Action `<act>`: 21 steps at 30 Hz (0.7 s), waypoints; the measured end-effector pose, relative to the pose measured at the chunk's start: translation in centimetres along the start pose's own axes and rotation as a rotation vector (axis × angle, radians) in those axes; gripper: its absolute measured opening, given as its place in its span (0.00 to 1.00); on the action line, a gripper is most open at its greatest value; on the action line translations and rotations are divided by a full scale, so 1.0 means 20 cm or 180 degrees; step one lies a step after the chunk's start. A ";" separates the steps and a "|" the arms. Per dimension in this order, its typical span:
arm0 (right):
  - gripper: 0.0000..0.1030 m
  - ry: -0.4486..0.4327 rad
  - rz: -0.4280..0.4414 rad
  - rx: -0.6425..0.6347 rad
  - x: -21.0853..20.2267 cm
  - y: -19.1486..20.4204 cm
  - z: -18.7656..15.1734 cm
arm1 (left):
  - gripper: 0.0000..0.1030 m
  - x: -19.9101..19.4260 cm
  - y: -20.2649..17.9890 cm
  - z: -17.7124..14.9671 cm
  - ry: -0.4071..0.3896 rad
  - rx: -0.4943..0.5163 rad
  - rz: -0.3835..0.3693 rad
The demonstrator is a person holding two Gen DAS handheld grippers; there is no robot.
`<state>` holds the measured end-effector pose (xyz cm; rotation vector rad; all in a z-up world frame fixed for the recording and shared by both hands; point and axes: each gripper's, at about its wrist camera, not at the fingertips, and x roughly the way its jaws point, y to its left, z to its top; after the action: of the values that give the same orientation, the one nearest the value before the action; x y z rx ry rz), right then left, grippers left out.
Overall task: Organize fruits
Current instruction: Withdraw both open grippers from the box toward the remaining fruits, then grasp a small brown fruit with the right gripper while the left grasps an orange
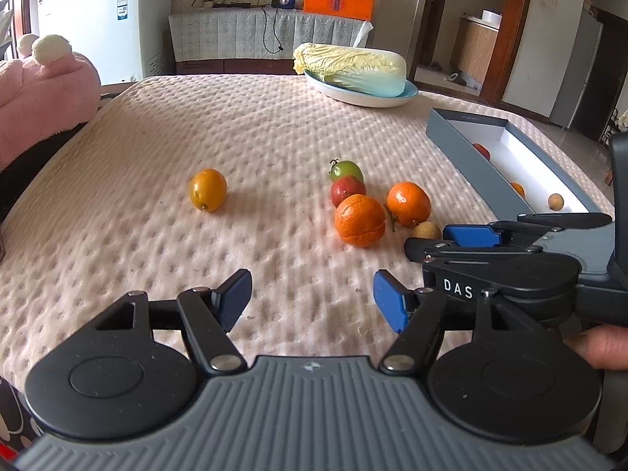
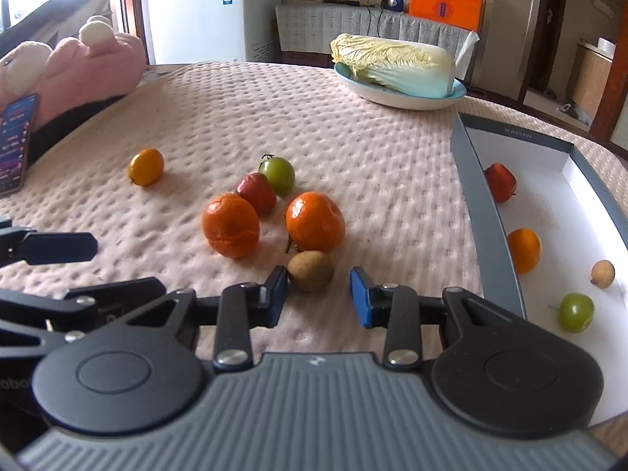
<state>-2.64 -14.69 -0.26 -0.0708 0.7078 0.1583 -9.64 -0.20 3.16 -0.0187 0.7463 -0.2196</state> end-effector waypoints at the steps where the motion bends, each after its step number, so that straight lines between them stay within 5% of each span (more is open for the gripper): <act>1: 0.37 0.0000 -0.0010 0.0006 0.00 0.00 0.00 | 0.71 0.00 0.00 0.00 -0.0002 -0.0010 0.0001; 6: 0.29 0.0015 0.0019 0.0028 0.01 0.01 0.01 | 0.71 0.00 0.01 0.00 -0.0007 -0.0020 0.0029; 21: 0.28 0.0034 -0.0004 0.0039 -0.14 -0.10 -0.02 | 0.71 0.06 -0.09 0.02 -0.0077 0.0208 0.0116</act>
<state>-4.68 -17.12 1.22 -0.0605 0.7192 0.1526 -8.78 -2.15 2.80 0.0542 0.7145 -0.2085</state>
